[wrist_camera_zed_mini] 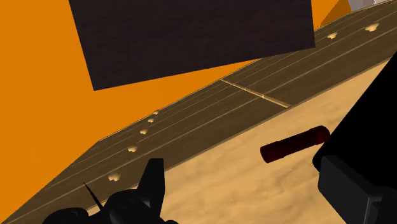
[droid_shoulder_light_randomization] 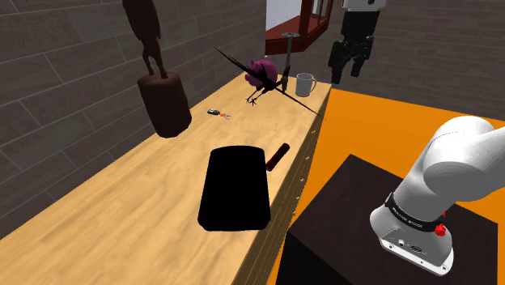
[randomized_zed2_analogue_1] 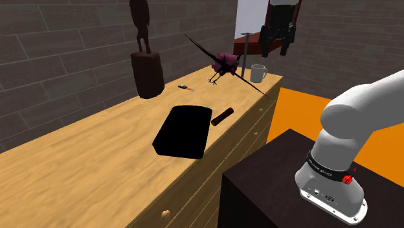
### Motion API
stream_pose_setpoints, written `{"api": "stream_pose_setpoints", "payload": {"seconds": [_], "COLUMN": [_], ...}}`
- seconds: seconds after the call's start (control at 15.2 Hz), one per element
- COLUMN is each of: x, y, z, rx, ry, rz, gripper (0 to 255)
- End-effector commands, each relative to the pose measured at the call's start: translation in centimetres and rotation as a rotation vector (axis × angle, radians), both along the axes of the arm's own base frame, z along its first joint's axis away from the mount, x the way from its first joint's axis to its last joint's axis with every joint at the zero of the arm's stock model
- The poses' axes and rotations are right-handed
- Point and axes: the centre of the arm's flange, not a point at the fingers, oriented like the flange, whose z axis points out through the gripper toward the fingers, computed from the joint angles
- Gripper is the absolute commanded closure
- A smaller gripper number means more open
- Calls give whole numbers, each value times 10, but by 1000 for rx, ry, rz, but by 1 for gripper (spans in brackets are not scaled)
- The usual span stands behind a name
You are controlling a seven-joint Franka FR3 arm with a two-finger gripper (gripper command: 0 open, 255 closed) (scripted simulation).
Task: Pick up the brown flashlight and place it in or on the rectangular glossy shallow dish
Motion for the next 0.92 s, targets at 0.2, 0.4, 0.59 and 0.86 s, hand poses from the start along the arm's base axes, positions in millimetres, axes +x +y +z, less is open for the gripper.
{"api": "stream_pose_setpoints", "payload": {"seconds": [0.2,0.4,0.59,0.86], "x": [1,7,18,40], "y": [33,64,93,126], "z": [-27,-55,-84,-125], "rx": [-38,-77,-115,-166], "ry": [4,7,11,16], "rz": [-168,-336,-504,-729], "gripper": [0,0,0,0]}}
